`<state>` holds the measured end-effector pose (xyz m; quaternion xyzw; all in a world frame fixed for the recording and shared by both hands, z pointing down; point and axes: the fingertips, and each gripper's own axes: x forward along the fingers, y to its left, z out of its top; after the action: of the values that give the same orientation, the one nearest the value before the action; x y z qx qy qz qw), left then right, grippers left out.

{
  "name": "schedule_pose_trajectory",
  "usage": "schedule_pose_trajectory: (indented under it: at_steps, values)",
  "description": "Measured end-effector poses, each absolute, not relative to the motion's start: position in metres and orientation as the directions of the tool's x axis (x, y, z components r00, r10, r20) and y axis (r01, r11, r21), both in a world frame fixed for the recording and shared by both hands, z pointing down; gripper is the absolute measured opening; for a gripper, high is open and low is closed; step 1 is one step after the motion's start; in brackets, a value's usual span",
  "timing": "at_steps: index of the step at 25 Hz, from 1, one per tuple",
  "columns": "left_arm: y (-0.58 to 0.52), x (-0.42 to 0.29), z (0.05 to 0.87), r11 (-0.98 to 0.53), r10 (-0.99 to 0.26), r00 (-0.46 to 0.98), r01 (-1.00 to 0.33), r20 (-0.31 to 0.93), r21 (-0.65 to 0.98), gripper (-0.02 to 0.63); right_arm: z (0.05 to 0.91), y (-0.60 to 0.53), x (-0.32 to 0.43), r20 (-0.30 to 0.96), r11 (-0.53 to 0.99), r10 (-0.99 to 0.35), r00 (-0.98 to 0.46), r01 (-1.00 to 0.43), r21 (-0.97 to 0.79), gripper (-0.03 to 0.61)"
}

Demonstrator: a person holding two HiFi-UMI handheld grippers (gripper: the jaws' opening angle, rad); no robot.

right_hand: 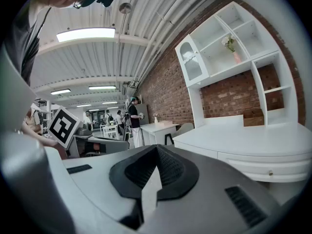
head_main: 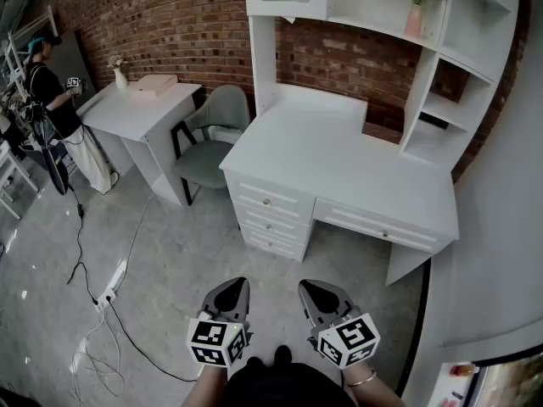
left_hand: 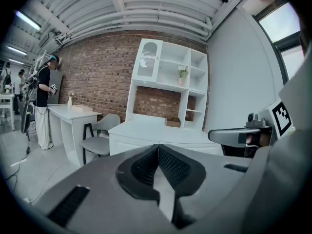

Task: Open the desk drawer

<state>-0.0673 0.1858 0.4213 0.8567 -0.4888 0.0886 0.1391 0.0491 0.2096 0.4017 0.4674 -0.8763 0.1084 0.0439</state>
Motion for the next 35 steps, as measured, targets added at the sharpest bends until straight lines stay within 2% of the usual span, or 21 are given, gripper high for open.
schedule_pose_trajectory:
  at_steps: [20, 28, 35]
  values:
    - [0.178, -0.064, 0.432, -0.468, -0.817, 0.484, -0.874, 0.314, 0.13, 0.009, 0.389, 0.205, 0.062, 0.1, 0.526, -0.826, -0.555, -0.822, -0.218, 0.005]
    - [0.126, -0.063, 0.443, -0.473, -0.812, 0.486, -0.873, 0.324, 0.123, 0.012, 0.389, 0.17, 0.076, 0.101, 0.481, -0.854, -0.51, -0.85, -0.216, 0.005]
    - [0.06, -0.059, 0.452, -0.463, -0.81, 0.484, -0.874, 0.331, 0.144, 0.046, 0.393, 0.119, 0.086, 0.115, 0.454, -0.866, -0.487, -0.861, -0.227, 0.005]
